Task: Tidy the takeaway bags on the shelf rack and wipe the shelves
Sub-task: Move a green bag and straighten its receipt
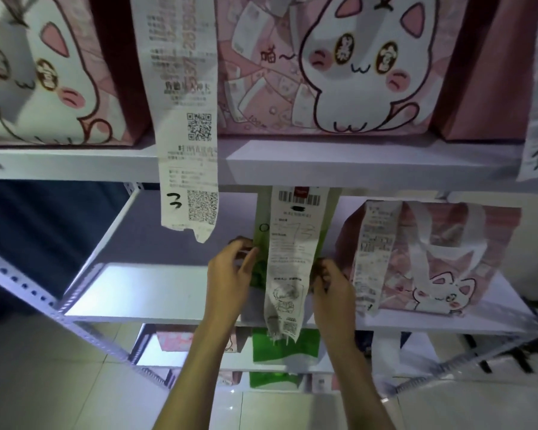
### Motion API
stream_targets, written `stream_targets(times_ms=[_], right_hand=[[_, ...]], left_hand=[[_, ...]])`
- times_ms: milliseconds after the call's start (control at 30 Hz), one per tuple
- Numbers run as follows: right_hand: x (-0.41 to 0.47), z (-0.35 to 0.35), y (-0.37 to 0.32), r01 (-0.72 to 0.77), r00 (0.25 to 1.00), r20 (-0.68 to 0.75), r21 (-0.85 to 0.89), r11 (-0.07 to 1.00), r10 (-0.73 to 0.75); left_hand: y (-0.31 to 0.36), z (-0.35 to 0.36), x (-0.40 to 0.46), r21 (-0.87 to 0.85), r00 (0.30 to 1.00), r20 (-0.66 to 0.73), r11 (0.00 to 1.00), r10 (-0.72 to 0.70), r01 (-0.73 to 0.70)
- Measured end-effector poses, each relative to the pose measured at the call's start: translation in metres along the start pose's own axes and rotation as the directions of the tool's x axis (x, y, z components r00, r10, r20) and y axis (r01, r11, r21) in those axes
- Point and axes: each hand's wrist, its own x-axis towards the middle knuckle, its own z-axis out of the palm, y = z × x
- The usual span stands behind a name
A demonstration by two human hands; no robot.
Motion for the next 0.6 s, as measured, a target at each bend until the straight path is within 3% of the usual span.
stream_targets(times_ms=[333, 600], right_hand=[[-0.036, 0.003, -0.014, 0.053, 0.998, 0.022, 0.055, 0.997, -0.054], [-0.117, 0.009, -0.043, 0.062, 0.997, 0.048, 0.068, 0.996, -0.065]], left_hand=[[0.008, -0.029, -0.043, 0.011, 0.998, -0.051, 1.0, -0.02, 0.021], [-0.002, -0.091, -0.104, -0.027, 0.999, -0.049, 1.0, -0.011, 0.01]])
